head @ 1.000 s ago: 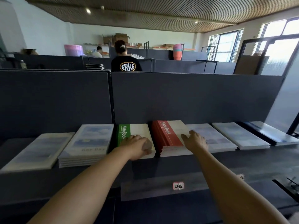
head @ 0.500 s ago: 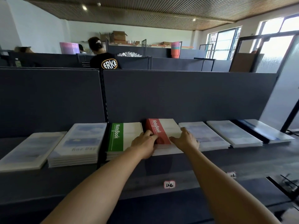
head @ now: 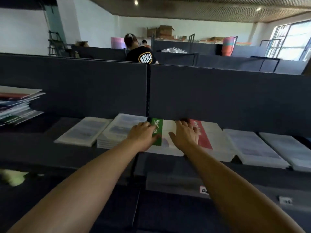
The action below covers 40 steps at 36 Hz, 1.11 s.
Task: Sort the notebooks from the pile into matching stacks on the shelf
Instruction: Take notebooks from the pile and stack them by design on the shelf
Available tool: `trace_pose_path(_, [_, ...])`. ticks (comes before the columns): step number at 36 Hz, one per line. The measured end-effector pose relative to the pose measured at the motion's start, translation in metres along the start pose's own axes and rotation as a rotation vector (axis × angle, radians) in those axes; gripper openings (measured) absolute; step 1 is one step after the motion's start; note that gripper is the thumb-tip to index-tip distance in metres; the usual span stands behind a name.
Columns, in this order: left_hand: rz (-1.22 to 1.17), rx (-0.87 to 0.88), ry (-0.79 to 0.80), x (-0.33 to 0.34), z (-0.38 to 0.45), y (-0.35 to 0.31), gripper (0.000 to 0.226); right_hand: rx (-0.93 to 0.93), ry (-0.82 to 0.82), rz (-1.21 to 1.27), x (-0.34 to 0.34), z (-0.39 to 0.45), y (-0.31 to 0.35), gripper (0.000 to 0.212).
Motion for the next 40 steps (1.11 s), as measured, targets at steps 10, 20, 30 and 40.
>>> trace_pose_path(10, [0.103, -0.272, -0.019, -0.051, -0.084, 0.144, 0.05, -0.247, 0.037, 0.012, 0.013, 0.0, 0.153, 0.054])
trace_pose_path(20, [0.185, -0.427, -0.064, -0.11, -0.186, 0.286, 0.051, -0.395, 0.058, 0.048, 0.022, -0.02, 0.323, 0.049])
trace_pose_path(30, [0.218, -0.512, -0.096, -0.146, -0.243, 0.389, 0.05, -0.505, -0.001, -0.061, 0.015, -0.017, 0.454, 0.046])
trace_pose_path(40, [0.249, -0.497, -0.164, -0.155, -0.212, 0.453, 0.048, -0.526, -0.021, -0.096, 0.029, 0.033, 0.512, 0.043])
Point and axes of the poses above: each hand's wrist, its own z-axis towards the middle knuckle, its own x-axis out of the palm, y = z × x, the point moved 4 cm from there along z, towards the middle knuckle, and after that the axes turned 2 degrees about -z, right-handed, at the moved point
